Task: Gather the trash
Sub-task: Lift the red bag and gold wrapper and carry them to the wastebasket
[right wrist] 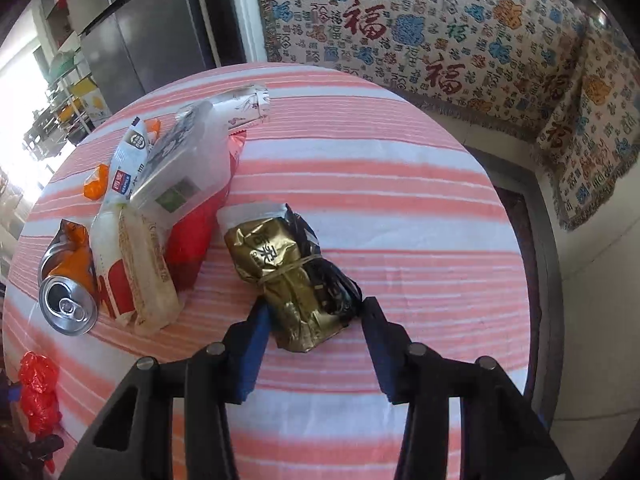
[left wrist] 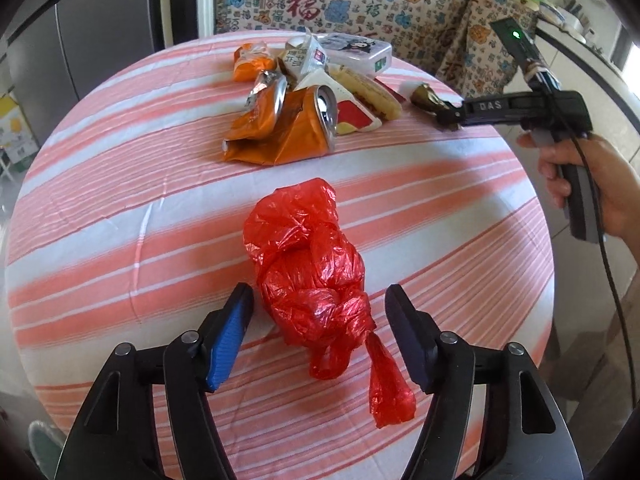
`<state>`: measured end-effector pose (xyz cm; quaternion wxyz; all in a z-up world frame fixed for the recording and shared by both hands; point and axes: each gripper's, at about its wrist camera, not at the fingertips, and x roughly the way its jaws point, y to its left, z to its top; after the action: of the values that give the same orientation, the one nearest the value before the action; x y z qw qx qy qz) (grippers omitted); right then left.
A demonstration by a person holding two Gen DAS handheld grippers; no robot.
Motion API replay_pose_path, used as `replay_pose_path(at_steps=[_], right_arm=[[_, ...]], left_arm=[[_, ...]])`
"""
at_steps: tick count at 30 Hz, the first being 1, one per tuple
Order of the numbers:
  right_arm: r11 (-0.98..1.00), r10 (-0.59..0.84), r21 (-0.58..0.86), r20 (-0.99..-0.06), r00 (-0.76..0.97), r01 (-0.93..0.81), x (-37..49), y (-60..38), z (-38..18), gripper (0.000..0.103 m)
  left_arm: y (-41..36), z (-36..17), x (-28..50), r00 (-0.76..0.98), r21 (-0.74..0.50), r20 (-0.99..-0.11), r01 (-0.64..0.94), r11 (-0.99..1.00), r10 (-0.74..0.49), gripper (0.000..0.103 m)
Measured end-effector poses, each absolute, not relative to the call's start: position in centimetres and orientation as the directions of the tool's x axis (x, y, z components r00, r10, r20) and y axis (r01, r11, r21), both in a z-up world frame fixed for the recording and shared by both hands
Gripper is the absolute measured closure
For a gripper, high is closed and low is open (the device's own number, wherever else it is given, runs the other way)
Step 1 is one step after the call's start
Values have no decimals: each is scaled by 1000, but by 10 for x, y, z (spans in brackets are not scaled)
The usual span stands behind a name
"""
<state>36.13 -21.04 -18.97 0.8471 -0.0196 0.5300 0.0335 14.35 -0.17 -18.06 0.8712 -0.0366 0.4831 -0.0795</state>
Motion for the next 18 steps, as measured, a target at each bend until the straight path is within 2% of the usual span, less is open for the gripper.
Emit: replay_pose_path(at_steps=[3,7,10,14,18], right_arm=[[1000,-11,-13,-913,407,-2,327,-217,-188,56],[998,-52,-38,-918,393,42,278,-215,-187,54],[999,-12,3,-920,391,40,248,-205,-185,53],[991,123,136,-922,368,8,223,-197,-182,48],[994,107,104,-912,396,-28,218,-206,-169,39]], left_arm=[[-4,-181,143,528,-152,-832,77,985,-170,27],[-8,-182,142,533,-126,-835,57,990,-137,26],[-7,-182,138,527,-97,-843,53,994,-110,26],[4,-179,131,524,-73,-848,39,997,-83,26],[18,-173,122,528,-95,-843,45,994,-104,26]])
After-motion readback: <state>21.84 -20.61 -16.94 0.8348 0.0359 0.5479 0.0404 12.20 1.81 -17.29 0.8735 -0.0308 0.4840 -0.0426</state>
